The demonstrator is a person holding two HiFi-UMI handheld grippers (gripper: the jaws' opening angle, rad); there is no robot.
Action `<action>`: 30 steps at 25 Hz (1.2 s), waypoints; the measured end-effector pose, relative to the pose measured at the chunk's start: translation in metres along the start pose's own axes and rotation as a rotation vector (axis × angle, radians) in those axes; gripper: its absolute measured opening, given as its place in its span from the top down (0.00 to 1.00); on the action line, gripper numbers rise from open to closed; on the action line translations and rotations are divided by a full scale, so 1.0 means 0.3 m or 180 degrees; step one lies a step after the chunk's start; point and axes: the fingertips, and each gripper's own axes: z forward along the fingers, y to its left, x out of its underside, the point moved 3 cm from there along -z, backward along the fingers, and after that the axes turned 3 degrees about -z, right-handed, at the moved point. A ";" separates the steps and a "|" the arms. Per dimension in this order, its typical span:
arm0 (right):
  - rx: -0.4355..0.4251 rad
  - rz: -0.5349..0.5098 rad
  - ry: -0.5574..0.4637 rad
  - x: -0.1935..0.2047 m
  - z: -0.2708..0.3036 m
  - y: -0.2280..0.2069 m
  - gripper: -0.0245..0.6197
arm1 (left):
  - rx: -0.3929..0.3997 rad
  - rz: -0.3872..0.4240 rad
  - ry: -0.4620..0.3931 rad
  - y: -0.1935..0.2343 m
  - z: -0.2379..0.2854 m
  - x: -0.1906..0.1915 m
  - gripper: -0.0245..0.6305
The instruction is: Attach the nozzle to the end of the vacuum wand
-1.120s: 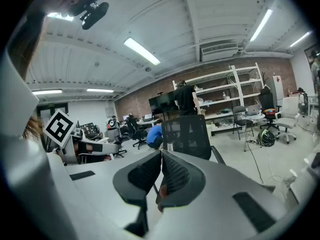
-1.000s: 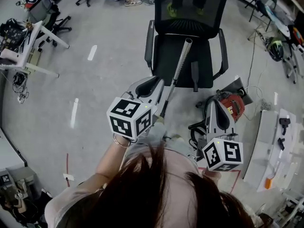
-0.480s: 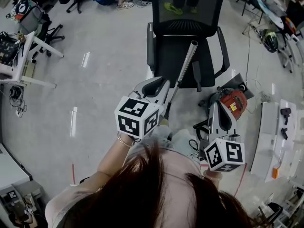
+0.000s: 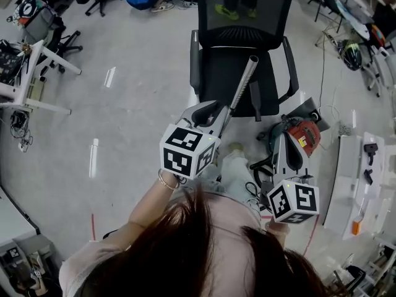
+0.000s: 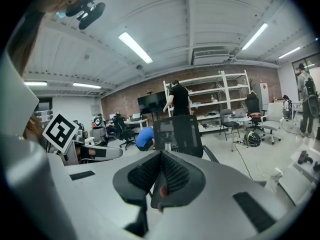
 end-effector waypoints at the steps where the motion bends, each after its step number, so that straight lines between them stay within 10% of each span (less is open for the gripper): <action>1: -0.0014 0.0000 0.0004 0.000 0.008 -0.011 0.92 | -0.0010 0.0000 0.0006 -0.002 0.012 0.001 0.88; 30: -0.0701 -0.0253 0.0274 -0.142 0.376 -0.379 0.92 | -0.0747 -0.0173 -0.0025 0.024 0.507 -0.089 0.72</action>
